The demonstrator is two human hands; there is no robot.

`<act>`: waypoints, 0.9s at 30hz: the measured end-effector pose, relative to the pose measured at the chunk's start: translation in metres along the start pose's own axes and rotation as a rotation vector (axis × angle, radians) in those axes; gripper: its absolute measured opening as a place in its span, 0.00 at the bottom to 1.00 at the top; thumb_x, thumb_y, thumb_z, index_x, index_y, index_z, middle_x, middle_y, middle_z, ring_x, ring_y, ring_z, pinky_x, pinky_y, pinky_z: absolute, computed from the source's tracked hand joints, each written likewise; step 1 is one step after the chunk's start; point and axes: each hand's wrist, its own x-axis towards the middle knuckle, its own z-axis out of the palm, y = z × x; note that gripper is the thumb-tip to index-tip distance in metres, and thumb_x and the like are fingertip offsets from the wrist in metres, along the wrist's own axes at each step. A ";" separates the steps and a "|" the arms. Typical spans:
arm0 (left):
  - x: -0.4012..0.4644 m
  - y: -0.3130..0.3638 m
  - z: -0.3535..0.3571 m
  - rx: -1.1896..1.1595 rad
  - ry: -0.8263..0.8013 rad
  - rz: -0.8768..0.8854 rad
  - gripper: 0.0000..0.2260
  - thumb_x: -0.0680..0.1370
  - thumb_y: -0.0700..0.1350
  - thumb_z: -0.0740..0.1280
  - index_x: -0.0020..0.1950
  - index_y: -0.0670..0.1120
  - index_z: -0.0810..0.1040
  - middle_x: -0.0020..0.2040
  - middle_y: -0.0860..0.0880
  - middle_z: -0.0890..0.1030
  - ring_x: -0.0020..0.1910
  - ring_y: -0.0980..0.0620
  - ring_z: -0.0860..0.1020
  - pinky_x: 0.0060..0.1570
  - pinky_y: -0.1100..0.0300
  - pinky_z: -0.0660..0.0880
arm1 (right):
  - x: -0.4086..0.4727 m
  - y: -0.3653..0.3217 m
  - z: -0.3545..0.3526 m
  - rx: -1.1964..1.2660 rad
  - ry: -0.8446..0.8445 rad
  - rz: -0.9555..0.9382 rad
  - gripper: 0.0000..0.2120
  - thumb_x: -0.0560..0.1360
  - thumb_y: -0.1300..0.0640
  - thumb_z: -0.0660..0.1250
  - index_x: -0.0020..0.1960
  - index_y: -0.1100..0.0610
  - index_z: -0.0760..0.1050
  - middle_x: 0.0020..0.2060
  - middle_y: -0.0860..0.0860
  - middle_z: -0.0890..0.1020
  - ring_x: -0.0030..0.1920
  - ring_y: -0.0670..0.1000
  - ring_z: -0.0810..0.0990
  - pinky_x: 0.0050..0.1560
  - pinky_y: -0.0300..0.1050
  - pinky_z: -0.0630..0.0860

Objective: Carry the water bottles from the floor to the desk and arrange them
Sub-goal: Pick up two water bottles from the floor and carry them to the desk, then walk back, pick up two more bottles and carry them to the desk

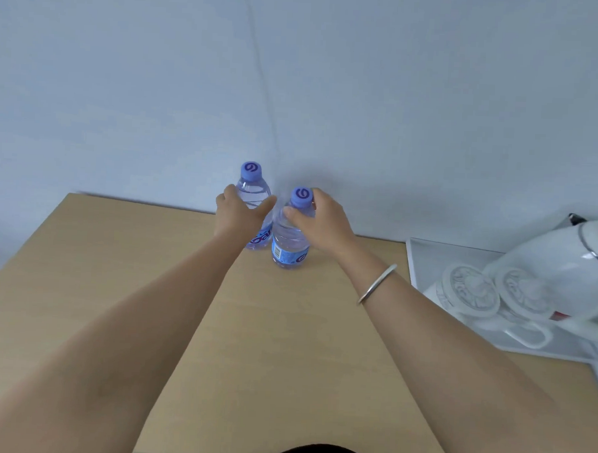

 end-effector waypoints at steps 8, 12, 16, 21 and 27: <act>-0.060 -0.021 0.031 -0.037 -0.075 -0.046 0.23 0.77 0.49 0.63 0.68 0.39 0.63 0.65 0.40 0.67 0.61 0.43 0.69 0.52 0.55 0.66 | -0.056 0.024 -0.023 -0.034 -0.020 0.100 0.23 0.76 0.53 0.65 0.68 0.59 0.67 0.65 0.54 0.73 0.64 0.52 0.73 0.59 0.43 0.68; -0.088 -0.014 0.053 0.052 -0.176 0.024 0.22 0.76 0.47 0.62 0.66 0.37 0.65 0.63 0.37 0.69 0.59 0.39 0.71 0.51 0.51 0.69 | -0.096 0.046 -0.050 -0.044 0.011 0.156 0.16 0.76 0.54 0.64 0.61 0.60 0.74 0.56 0.54 0.79 0.57 0.52 0.77 0.56 0.44 0.72; -0.136 0.003 0.084 0.168 -0.321 0.128 0.23 0.78 0.48 0.62 0.69 0.39 0.65 0.67 0.40 0.70 0.62 0.41 0.71 0.56 0.53 0.68 | -0.145 0.067 -0.083 -0.031 0.022 0.206 0.12 0.76 0.54 0.64 0.57 0.59 0.76 0.52 0.51 0.79 0.51 0.50 0.77 0.47 0.41 0.72; -0.218 0.027 0.129 0.211 -0.501 0.281 0.17 0.78 0.45 0.63 0.64 0.39 0.72 0.61 0.43 0.76 0.61 0.44 0.73 0.56 0.57 0.68 | -0.234 0.105 -0.128 -0.028 0.114 0.286 0.10 0.75 0.54 0.64 0.54 0.58 0.77 0.43 0.47 0.77 0.44 0.46 0.75 0.46 0.39 0.68; -0.349 0.053 0.185 0.356 -0.723 0.566 0.19 0.78 0.46 0.62 0.67 0.42 0.71 0.66 0.45 0.74 0.65 0.47 0.71 0.61 0.56 0.67 | -0.376 0.158 -0.197 -0.080 0.298 0.468 0.12 0.76 0.54 0.63 0.56 0.59 0.75 0.50 0.51 0.77 0.50 0.49 0.74 0.50 0.40 0.67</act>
